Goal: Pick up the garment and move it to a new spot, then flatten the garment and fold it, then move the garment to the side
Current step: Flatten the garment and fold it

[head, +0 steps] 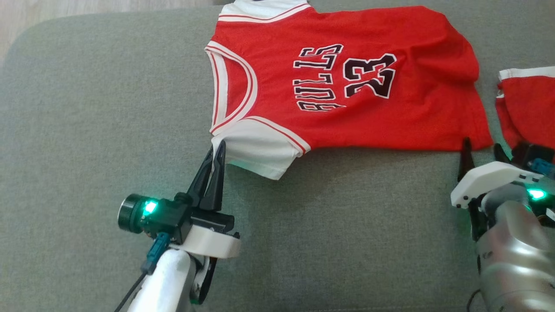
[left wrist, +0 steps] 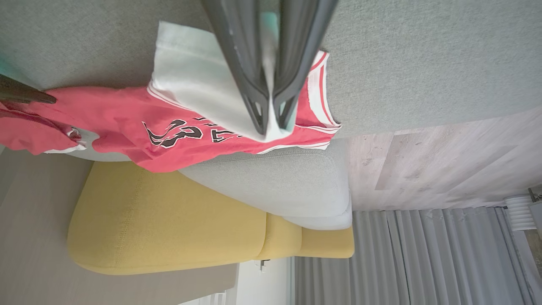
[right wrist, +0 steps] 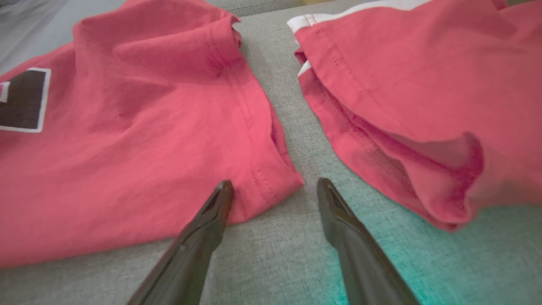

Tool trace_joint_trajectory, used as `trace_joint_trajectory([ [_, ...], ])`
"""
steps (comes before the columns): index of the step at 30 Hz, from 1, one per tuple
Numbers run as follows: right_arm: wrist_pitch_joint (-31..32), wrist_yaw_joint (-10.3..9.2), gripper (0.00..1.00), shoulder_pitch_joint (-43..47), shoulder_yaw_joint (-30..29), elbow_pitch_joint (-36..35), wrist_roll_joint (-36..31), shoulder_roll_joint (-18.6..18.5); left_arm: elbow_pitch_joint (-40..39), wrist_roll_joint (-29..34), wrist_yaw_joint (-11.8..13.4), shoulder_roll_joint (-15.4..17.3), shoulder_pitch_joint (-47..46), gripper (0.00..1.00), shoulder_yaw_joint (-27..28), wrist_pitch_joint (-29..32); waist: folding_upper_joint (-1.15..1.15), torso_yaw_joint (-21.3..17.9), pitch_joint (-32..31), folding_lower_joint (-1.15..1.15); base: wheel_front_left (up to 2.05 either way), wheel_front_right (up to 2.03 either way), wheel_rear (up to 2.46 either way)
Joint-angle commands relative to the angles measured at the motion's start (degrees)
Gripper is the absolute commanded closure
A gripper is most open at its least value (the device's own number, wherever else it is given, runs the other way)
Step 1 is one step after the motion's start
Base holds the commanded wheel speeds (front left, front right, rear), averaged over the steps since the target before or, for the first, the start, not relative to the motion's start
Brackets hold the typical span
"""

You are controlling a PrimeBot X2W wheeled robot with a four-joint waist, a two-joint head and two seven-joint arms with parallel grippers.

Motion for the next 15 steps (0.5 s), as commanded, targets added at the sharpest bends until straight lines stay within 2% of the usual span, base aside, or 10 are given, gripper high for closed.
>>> trace_joint_trajectory([
  [1, -0.80, -0.05, 0.00, -2.23, -0.16, -0.02, -1.59, -0.15, -2.55, 0.45, -0.28, 0.30, -1.83, 1.00, 2.09, -0.54, 0.00, 0.21, 0.10, -0.01, 0.00, 0.00, 0.00],
  [4, -2.25, -0.05, 0.00, -3.32, -2.09, 1.67, -3.49, -0.15, -2.88, 0.76, -0.50, 0.24, -1.89, 1.00, 2.25, -0.54, 0.00, 0.27, 0.34, -0.01, 0.00, 0.00, 0.00],
  [5, -2.57, -0.05, 0.28, -3.73, -2.40, 2.39, -4.01, -0.15, -2.85, 0.90, -0.55, 0.23, -1.91, 1.00, 2.34, -0.54, 0.00, 0.21, 0.42, -0.01, 0.00, 0.00, 0.00],
  [6, -2.95, -0.05, 0.79, -4.11, -2.47, 3.09, -4.69, -0.15, -2.82, 1.02, -0.61, 0.22, -1.92, 1.00, 2.46, -0.54, 0.00, 0.14, 0.45, -0.01, 0.00, 0.00, 0.00],
  [7, -3.42, -0.05, 1.00, -4.47, -2.41, 3.68, -5.32, -0.15, -2.77, 1.15, -0.67, 0.22, -1.91, 1.00, 2.60, -0.54, 0.00, 0.04, 0.47, -0.01, 0.00, 0.00, 0.00],
  [15, -6.36, -0.05, 1.00, -7.09, -0.54, 5.45, -4.80, -0.15, -2.60, 1.09, -0.96, 0.53, -1.52, 1.00, 4.81, -0.54, 0.00, -1.08, -1.62, -0.01, 0.00, 0.00, 0.00],
])
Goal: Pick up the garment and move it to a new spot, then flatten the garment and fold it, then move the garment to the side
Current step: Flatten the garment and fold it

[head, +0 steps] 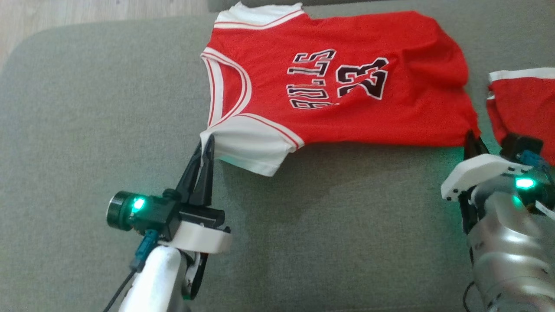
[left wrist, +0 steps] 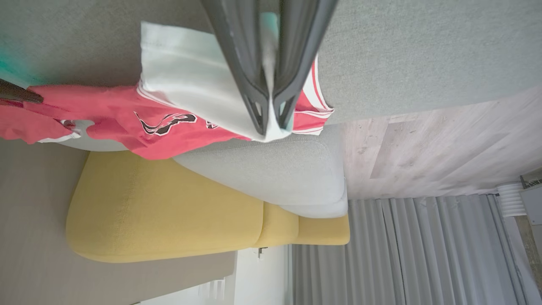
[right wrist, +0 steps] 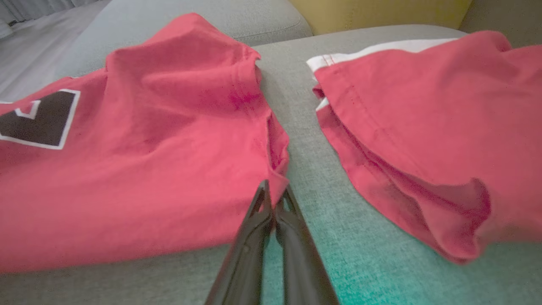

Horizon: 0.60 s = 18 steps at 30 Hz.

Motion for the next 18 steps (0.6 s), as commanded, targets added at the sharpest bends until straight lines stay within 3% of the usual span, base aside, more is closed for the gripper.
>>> trace_joint_trajectory([
  [1, -0.94, -0.05, 1.00, -3.19, 2.21, -1.58, 0.70, -0.08, -1.63, -0.14, -0.06, 0.53, -1.41, 1.00, 2.49, -0.54, 0.00, -0.50, -0.98, 0.00, 0.00, 0.00, 0.00],
  [9, -1.01, -0.05, 1.00, 0.48, 20.72, -21.41, 10.61, -0.08, -3.56, -3.70, -1.48, 0.69, -5.55, 1.00, 6.10, -0.54, 0.00, -2.70, -6.58, 0.00, 0.00, 0.00, 0.00],
  [13, -1.02, -0.05, 1.00, 2.06, 25.76, -29.34, 13.48, -0.39, -5.12, -6.76, -2.39, 0.81, -9.53, 1.00, 8.61, -0.54, 0.00, -3.46, -9.34, 0.00, 0.00, 0.00, 0.00],
  [18, -0.16, -0.05, 1.00, 2.48, 32.03, -37.35, 17.63, -3.48, -9.04, -9.67, -2.88, 1.88, -14.39, 1.00, 11.32, 0.66, 0.00, -3.83, -11.69, 0.00, 0.00, 0.00, 0.00],
])
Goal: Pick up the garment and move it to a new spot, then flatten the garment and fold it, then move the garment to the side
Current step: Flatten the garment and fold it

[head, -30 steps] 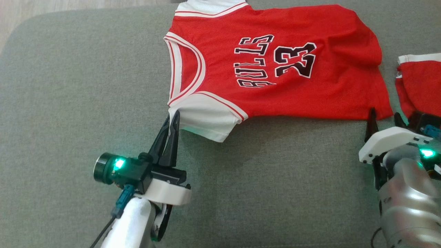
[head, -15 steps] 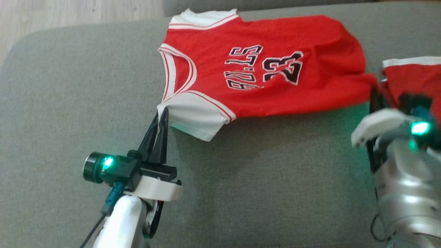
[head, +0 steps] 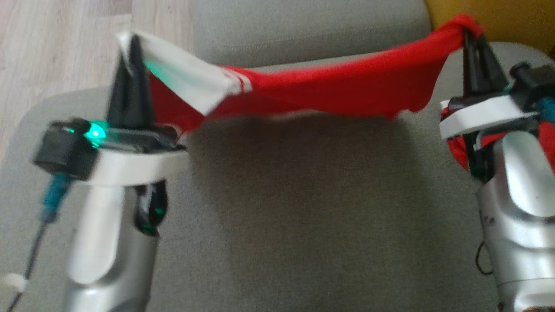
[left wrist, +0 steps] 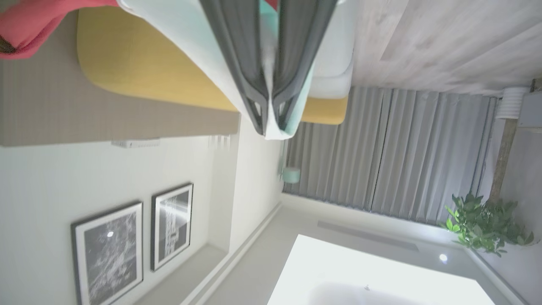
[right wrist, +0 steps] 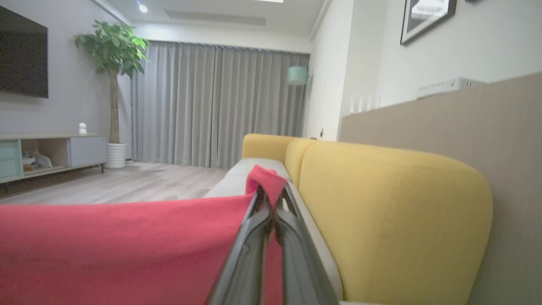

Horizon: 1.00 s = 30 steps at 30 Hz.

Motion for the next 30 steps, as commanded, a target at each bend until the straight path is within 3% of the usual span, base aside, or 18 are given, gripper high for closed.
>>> trace_joint_trajectory([
  [1, 0.91, -0.05, 1.00, -1.56, 2.92, -4.86, 1.83, -1.15, -4.13, -1.05, -0.12, 1.86, -4.15, 1.00, 3.25, 0.66, 0.00, -0.42, -1.19, 0.01, 0.00, 0.00, 0.00],
  [7, 6.35, -0.05, 1.00, 1.52, 6.44, -17.96, 7.26, -5.45, -14.69, -5.45, -0.27, 3.57, -5.59, 1.00, 6.20, 5.62, 0.00, -0.65, -2.16, 0.01, 0.00, 0.00, 0.00],
  [12, 12.60, -0.05, 1.00, 5.43, 5.42, -30.63, 10.26, -7.56, -23.27, -9.29, 0.77, 5.05, -4.89, 1.00, 8.53, 12.45, 0.00, -0.44, -1.06, 0.01, 0.00, 0.00, 0.00],
  [17, 17.71, -0.05, 1.00, 5.08, 4.98, -37.09, 10.47, -8.62, -24.23, -9.36, 1.12, 8.72, -8.87, 1.00, 9.81, 18.09, 0.00, -0.17, 3.59, 0.01, 0.00, 0.00, 0.00],
  [23, 19.74, -0.05, 1.00, -5.08, 7.69, -33.27, 11.45, -9.85, -15.65, -8.77, -0.15, 12.14, -19.60, 1.00, 9.48, 20.70, 0.00, -0.72, 12.21, 0.01, 0.00, 0.00, 0.00],
  [30, 15.11, -0.05, 1.00, -30.29, 14.54, -11.31, 9.41, -10.57, 7.56, -6.07, -2.09, 15.37, -42.20, 1.00, 7.90, 15.36, 0.00, -1.24, 21.69, 0.01, 0.00, 0.00, 0.00],
])
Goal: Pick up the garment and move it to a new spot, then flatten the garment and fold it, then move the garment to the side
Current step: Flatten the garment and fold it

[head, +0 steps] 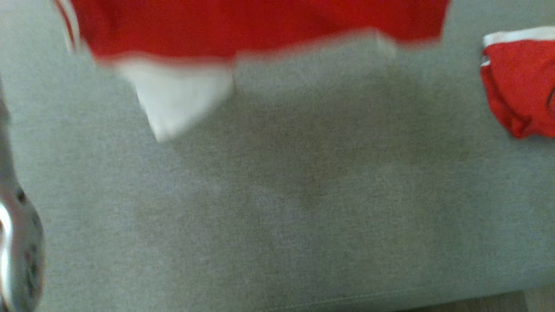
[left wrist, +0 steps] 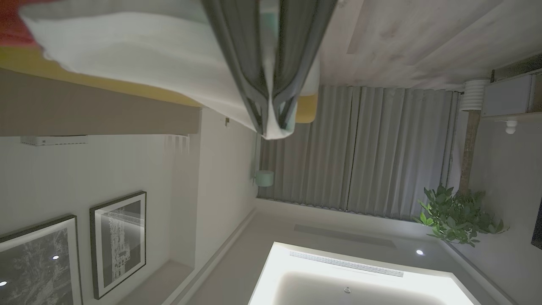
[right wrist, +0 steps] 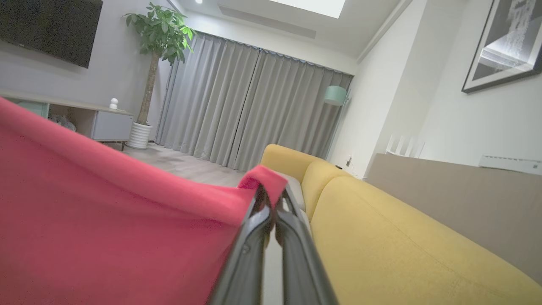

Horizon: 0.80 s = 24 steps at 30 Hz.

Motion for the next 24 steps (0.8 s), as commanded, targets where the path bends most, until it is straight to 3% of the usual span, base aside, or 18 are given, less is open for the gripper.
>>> trace_joint_trajectory([
  [1, -1.40, -0.05, 1.00, -2.73, 0.25, 0.62, -0.98, 0.60, -0.15, 1.21, -0.34, 3.27, -4.11, 1.00, 0.82, -1.28, 0.00, -0.34, 4.50, -0.03, 0.00, 0.00, 0.00],
  [3, -6.75, -0.05, 1.00, -11.18, -1.51, 10.57, -3.96, 2.73, 8.60, 2.64, -0.16, 3.65, -12.30, 1.00, 0.84, -6.38, 0.00, 0.04, 5.28, -0.03, 0.00, 0.00, 0.00],
  [5, -10.02, -0.05, 1.00, -14.68, -2.88, 15.96, -6.03, 4.00, 13.71, 3.32, -0.27, 3.71, -16.18, 1.00, 0.50, -9.49, 0.00, 0.47, 5.35, -0.03, 0.00, 0.00, 0.00],
  [10, -14.34, -0.05, 1.00, -16.06, -5.40, 26.19, -9.62, 5.73, 22.97, 3.35, -1.53, 3.42, -18.62, 1.00, -1.63, -14.04, 0.00, 1.71, 4.76, -0.03, 0.00, 0.00, 0.00],
  [18, -15.46, -0.05, 1.00, -5.47, -1.34, 38.00, -9.09, 5.51, 26.83, 2.54, -2.30, 2.28, -6.69, 1.00, -10.40, -15.89, 0.00, 4.42, 2.94, -0.03, 0.00, 0.00, 0.00],
  [24, -14.74, -0.05, 1.00, 1.37, 6.79, 45.44, -6.09, 4.55, 22.45, 3.19, -2.32, 5.84, 8.64, 1.00, -17.99, -15.98, 0.00, 5.09, -0.32, -0.03, 0.00, 0.00, 0.00],
])
